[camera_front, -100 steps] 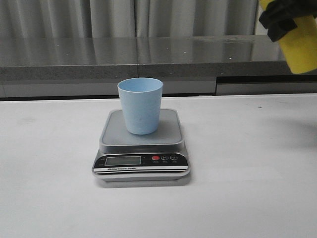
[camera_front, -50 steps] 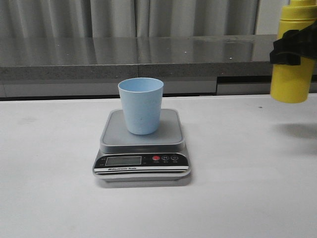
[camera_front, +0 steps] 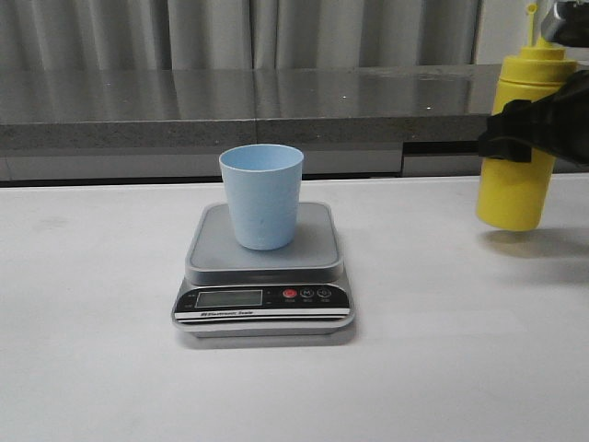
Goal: Pour seasoning into cup on scale with both arms
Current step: 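Turn the bottle upright and carry it back beside the scale, then set the bottle down, open the right gripper and withdraw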
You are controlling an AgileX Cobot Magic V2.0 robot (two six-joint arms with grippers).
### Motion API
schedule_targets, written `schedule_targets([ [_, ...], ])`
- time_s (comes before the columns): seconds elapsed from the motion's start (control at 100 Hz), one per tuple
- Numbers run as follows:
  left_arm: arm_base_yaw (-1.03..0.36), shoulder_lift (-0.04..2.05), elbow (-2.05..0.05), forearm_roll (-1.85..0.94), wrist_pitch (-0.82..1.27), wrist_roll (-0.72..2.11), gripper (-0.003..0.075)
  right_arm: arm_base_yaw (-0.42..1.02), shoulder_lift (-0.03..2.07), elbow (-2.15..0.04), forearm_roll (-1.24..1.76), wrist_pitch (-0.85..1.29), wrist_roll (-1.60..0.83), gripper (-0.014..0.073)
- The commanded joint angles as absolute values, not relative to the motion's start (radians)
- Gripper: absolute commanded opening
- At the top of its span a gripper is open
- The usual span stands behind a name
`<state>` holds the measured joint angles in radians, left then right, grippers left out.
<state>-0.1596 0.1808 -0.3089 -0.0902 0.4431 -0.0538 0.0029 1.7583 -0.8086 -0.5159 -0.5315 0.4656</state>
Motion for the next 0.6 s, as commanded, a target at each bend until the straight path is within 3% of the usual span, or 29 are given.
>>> schedule_targets([
  [0.0, -0.159, 0.191, -0.335, -0.095, 0.360, -0.064, -0.0020, 0.000, 1.738, -0.828, -0.529, -0.614, 0.472, 0.0183],
  [0.14, -0.159, 0.191, -0.335, -0.095, 0.360, -0.064, -0.0020, 0.000, 1.764, -0.828, -0.529, -0.618, 0.472, 0.0245],
  [0.21, -0.159, 0.191, -0.335, -0.095, 0.360, -0.064, -0.0020, 0.000, 1.770, -0.828, -0.529, -0.616, 0.472, 0.0323],
  [0.38, -0.159, 0.191, -0.335, -0.095, 0.360, -0.064, -0.0020, 0.000, 1.770, -0.827, -0.527, -0.609, 0.472, 0.0673],
  [0.59, -0.159, 0.191, -0.335, -0.095, 0.360, -0.064, -0.0020, 0.000, 1.762, -0.802, -0.529, -0.613, 0.472, 0.0647],
])
